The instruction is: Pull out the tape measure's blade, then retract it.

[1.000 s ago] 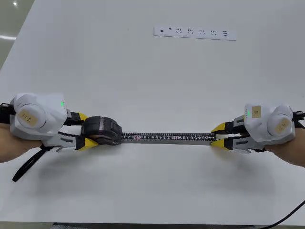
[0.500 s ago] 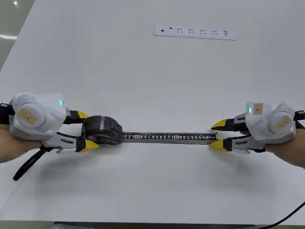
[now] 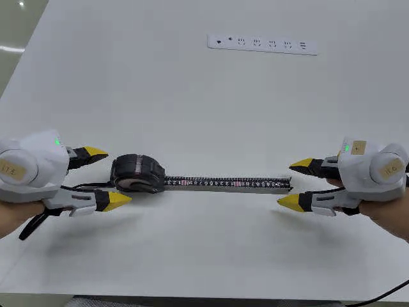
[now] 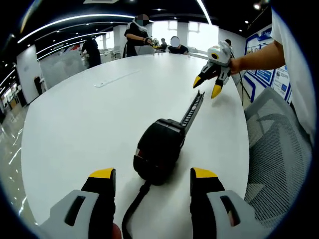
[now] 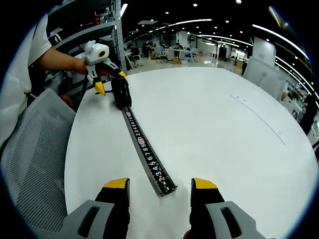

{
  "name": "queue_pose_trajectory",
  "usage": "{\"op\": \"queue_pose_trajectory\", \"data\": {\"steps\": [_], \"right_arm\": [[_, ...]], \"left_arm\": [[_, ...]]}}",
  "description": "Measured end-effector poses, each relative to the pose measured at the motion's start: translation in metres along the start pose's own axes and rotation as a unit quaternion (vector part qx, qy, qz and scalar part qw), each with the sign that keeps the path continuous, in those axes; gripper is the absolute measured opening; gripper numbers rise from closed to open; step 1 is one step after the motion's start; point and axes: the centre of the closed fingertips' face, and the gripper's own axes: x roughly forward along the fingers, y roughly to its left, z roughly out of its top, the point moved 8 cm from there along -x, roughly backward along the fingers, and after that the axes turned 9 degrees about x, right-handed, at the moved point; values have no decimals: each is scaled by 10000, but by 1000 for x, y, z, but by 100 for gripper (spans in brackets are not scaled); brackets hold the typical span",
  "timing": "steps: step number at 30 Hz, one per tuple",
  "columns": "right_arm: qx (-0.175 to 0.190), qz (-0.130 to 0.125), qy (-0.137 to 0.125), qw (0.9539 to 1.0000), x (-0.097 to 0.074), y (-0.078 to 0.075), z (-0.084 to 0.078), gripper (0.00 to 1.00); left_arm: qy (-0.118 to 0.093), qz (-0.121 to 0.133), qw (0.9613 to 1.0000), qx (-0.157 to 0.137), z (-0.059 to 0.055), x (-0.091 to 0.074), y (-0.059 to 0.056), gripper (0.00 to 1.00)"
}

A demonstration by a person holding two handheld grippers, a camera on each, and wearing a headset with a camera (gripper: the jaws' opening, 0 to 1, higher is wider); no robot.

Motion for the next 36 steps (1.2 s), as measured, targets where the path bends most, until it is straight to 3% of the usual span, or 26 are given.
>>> {"op": "queue_pose_trajectory", "data": {"steps": [12, 19, 31, 36], "right_arm": [[257, -293, -196, 9990, -18, 14, 3, 53], [390, -491, -267, 9977, -30, 22, -2, 61], [674, -711, -484, 9940, -45, 38, -17, 69], [797, -680, -557, 9929, -46, 47, -24, 72]], "left_arm": [[-209, 410, 9979, -465, -3, -25, -11, 66], [-328, 731, 9938, -774, -8, -41, -23, 69], [-280, 779, 9910, -1050, -20, -48, -45, 75], [-305, 843, 9901, -1078, -23, -52, -54, 75]]}}
